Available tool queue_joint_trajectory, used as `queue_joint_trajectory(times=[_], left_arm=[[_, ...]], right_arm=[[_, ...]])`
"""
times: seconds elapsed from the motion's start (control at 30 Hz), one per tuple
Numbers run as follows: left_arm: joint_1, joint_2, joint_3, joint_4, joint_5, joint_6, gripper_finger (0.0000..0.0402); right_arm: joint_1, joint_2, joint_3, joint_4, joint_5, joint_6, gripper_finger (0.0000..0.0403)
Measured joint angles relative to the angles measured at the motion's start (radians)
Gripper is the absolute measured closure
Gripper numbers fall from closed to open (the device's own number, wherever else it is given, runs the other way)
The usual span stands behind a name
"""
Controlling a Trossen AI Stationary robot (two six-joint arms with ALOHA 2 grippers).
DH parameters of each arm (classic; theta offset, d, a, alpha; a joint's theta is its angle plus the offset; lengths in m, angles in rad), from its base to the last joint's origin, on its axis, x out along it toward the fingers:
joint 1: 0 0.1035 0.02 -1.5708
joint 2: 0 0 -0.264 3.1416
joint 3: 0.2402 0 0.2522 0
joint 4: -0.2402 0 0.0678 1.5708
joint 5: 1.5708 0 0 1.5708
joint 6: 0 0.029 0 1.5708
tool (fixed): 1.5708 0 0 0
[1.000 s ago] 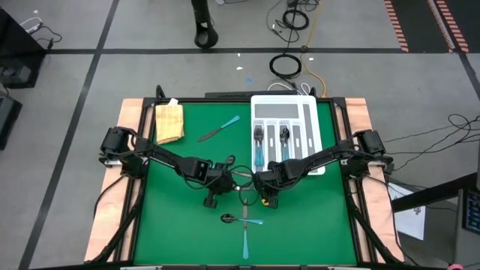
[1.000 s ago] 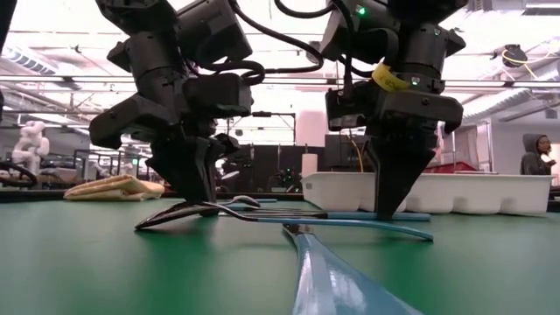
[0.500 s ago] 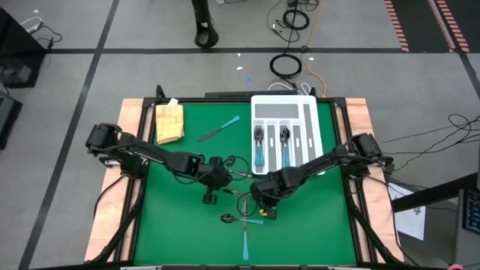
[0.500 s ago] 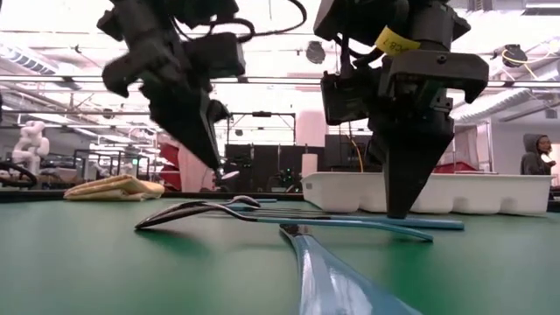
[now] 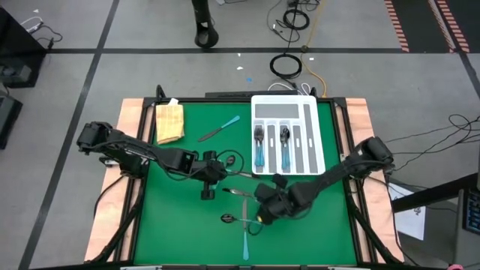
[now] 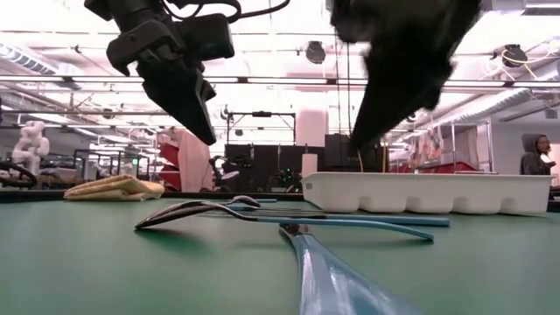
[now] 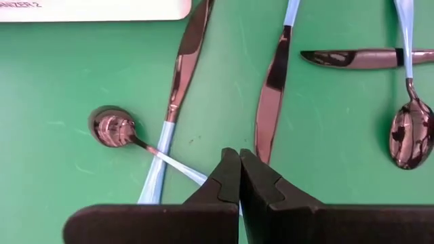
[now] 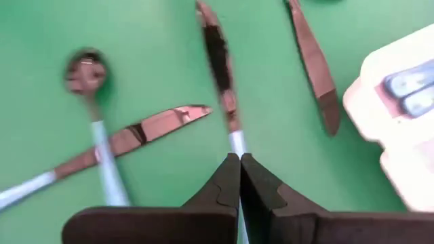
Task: Sort silverware
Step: Put the blue table knife into the silverware organizer
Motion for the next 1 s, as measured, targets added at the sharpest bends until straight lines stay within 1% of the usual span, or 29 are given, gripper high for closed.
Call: queue_joint_trajectory(times=[0.07,0.17,0.23,0.3,0.4,0.5,0.57,0.63,0.7,0.77,0.87,1.0], left_arm=[[0.000,0.000,0.000,0.008,0.000,0.003,0.0401],[0.000,0.014,0.000,0.070,0.006,0.010,0.0401],[0.000,0.026,0.000,0.114,0.045,0.028,0.0401],[0.000,0.045,0.000,0.189,0.090,0.035,0.0401],[0.000,0.074,0.000,0.238,0.157,0.039,0.0401],[0.000,0.095,0.000,0.270,0.207,0.075,0.0393],[0.000,0.110,0.000,0.281,0.229,0.087,0.0379],[0.002,0.124,0.000,0.274,0.230,0.088,0.0362],[0.005,0.143,0.000,0.284,0.229,0.088,0.0346],[0.011,0.165,0.000,0.286,0.227,0.087,0.0333],[0.019,0.198,0.000,0.305,0.223,0.087,0.0324],[0.029,0.224,0.000,0.338,0.218,0.087,0.0322]], right_arm=[[0.026,-0.005,0.000,-0.001,0.048,0.037,0.0402],[0.063,-0.003,-0.039,-0.010,0.160,0.204,0.0402],[0.091,-0.003,-0.084,0.033,0.202,0.283,0.0398],[0.122,-0.003,-0.130,0.074,0.259,0.349,0.0385],[0.149,-0.004,-0.203,0.147,0.289,0.438,0.0351],[0.161,-0.004,-0.268,0.197,0.291,0.480,0.0300],[0.164,-0.004,-0.301,0.248,0.291,0.493,0.0263],[0.164,-0.004,-0.330,0.277,0.291,0.484,0.0227],[0.161,-0.004,-0.359,0.330,0.292,0.440,0.0195],[0.154,-0.004,-0.385,0.388,0.295,0.380,0.0175],[0.150,-0.004,-0.427,0.493,0.295,0.271,0.0165],[0.139,-0.004,-0.479,0.645,0.296,0.121,0.0168]])
